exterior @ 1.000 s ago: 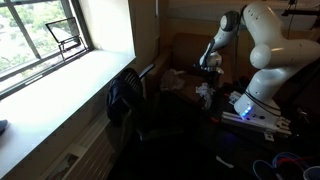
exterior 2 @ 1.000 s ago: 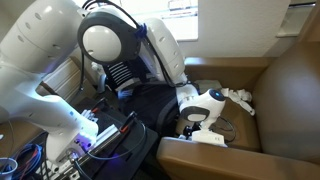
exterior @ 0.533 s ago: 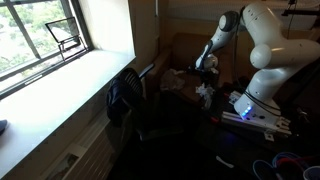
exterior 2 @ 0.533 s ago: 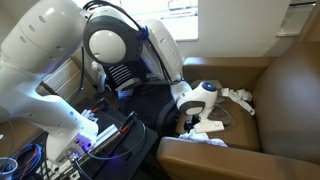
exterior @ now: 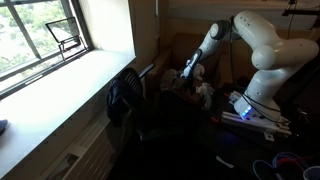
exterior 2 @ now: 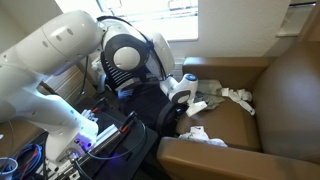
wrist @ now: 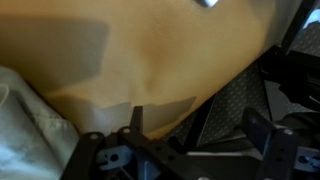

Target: Remove the t-shirt from the couch and put it on the armrest of the chair

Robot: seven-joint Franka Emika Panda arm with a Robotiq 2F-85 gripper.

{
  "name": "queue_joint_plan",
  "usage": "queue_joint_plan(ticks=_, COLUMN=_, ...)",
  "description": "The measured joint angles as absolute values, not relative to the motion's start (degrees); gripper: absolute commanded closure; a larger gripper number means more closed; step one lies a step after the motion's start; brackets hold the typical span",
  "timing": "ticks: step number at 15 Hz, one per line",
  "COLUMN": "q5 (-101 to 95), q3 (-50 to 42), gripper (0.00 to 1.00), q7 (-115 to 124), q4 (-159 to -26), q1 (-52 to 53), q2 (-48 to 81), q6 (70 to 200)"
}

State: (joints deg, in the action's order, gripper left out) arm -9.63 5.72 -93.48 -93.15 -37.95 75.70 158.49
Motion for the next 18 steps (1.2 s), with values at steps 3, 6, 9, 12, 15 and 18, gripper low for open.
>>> queue_joint_plan(ticks=3, q5=-12.1, q3=5.5, gripper=0.00, q7=-99.5, q4=-92.0, q1=-36.9, q2=75.8, q6=158.4)
queue_joint_plan(ticks=6, q5=-13.5, q3=4.7, gripper=0.00, q7=-103.9, q4=-91.7, q1=-36.8, q2=75.4, q6=158.4)
queue_joint_plan(ticks=9, q5=-14.2, q3=4.2, gripper=0.00, q7=-105.5, q4=-91.6, q1=-36.0, q2=75.4, q6=159.4)
queue_joint_plan(ticks=12, q5=-16.2, q3=4.1, gripper=0.00, q7=-108.4, q4=-91.5, q1=-32.9, q2=74.9, q6=162.0)
queue_joint_plan(ticks=15, q5=-17.7, q3=4.0, gripper=0.00, q7=-111.5, q4=-91.9, q1=-28.9, q2=73.2, q6=162.5)
queue_joint_plan(ticks=18, q5=-19.8, q3=2.6, gripper=0.00, q7=-116.1, q4=-93.2, q1=-26.3, q2=71.0, q6=162.4)
